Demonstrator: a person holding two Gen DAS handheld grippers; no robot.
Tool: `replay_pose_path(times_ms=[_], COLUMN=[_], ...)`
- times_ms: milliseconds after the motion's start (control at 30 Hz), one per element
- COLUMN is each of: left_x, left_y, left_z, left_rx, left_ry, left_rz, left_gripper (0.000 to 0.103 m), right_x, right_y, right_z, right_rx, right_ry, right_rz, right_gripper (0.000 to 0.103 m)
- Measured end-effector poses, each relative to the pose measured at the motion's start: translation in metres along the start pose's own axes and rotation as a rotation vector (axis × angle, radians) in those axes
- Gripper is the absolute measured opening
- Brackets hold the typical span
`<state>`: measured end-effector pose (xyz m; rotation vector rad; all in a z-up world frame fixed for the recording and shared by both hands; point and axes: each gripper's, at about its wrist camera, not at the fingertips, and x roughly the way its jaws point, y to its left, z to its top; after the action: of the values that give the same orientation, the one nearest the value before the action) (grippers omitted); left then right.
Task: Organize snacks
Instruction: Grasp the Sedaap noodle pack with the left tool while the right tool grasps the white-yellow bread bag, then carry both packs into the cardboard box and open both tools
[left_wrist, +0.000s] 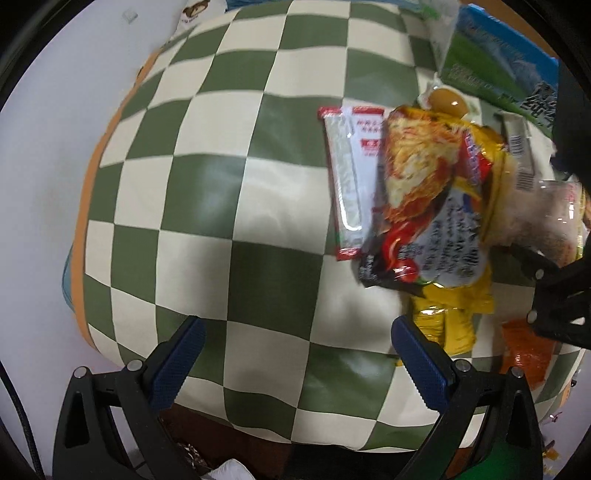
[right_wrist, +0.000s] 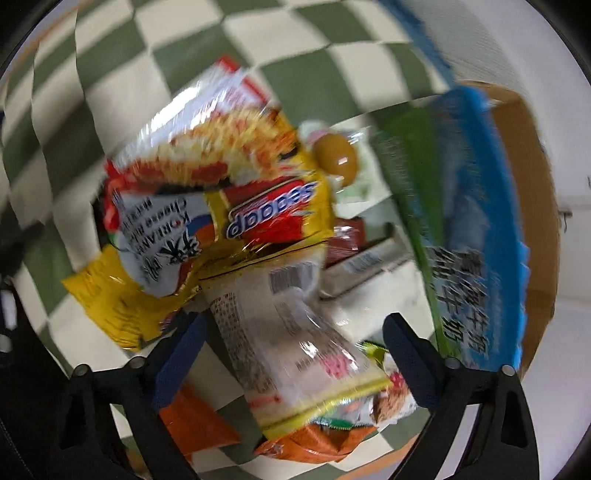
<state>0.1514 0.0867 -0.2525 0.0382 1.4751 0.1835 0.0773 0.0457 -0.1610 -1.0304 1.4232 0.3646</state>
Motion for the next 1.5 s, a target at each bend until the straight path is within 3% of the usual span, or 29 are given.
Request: replay_pose_path(times_ms=[133, 200, 433, 533, 633, 767, 833, 967, 1133, 1167, 1267, 1333, 1367, 1400, 1500], left_x=[0.005, 0.006, 0.001, 0.011, 0.029, 0.044, 0.044, 0.04, 0.015, 0.006, -0.001, -0.002, -0.005, -0.009, -0.019], left_y=[0.01, 0.014, 0.0, -0.018, -0.046, -0.075, -0.085, -0.086, -0.09, -0.095, -0.086, -0.085, -0.084, -0.085, -0.093], left_z=[0.003, 0.006, 0.041, 0.063, 0.085, 0.106, 0.112, 0.113, 0.073, 0.052, 0.038, 0.031, 0.028, 0.024, 0.017], left_rx=[-0.019, -0.02, 0.005, 0.049, 0.131, 0.198, 0.229, 0.236, 0.212, 0.206, 0.189, 0.17, 0.162, 0.157, 0.156], left_ry=[-0.001, -0.005, -0.034, -0.006, 0.042, 0.074, 0.058, 0.019, -0.048, -0.056, -0.062, -0.063, -0.065, -0.068, -0.093], left_rz=[-0.019, -0.032, -0.112, -0.155, -0.179, -0.225, -0.241, -0.226, -0.21, -0.205, -0.195, -0.185, -0.182, -0.178, -0.161], left_gripper=[0.103, 0.103, 0.103, 0.103, 0.103, 0.101, 0.086, 0.084, 0.074, 0.073, 0.072, 0.071, 0.07, 0.07, 0.069], right_x=[0.019, 0.021, 0.025, 0.04, 0.056, 0.075, 0.079, 0.079, 0.084, 0.088, 0.09, 0.094, 0.094, 0.094, 0.092], right_y=[0.001, -0.009, -0.073, -0.089, -0.087, -0.092, -0.084, -0.07, -0.055, -0.052, -0.036, -0.035, -0.035, -0.034, -0.02], right_z=[0.004, -0.002, -0.071, -0.112, -0.131, -0.134, -0.132, -0.128, -0.117, -0.114, -0.109, -0.105, -0.102, -0.098, -0.084], right_rx=[0.034, 0.139, 0.812, 1.125, 1.272, 1.337, 1.342, 1.336, 1.346, 1.345, 1.343, 1.344, 1.338, 1.327, 1.297], right_ry=[0.047, 0.043, -0.024, -0.065, -0.08, -0.076, -0.07, -0.062, -0.03, -0.023, -0.011, -0.02, -0.043, -0.055, -0.094], right_rz=[0.046, 0.089, 0.365, 0.486, 0.559, 0.606, 0.605, 0.584, 0.575, 0.57, 0.543, 0.527, 0.517, 0.503, 0.479], right_gripper=[0.063, 0.061, 0.059, 0.059, 0.059, 0.064, 0.066, 0.067, 0.07, 0.073, 0.073, 0.07, 0.057, 0.05, 0.045])
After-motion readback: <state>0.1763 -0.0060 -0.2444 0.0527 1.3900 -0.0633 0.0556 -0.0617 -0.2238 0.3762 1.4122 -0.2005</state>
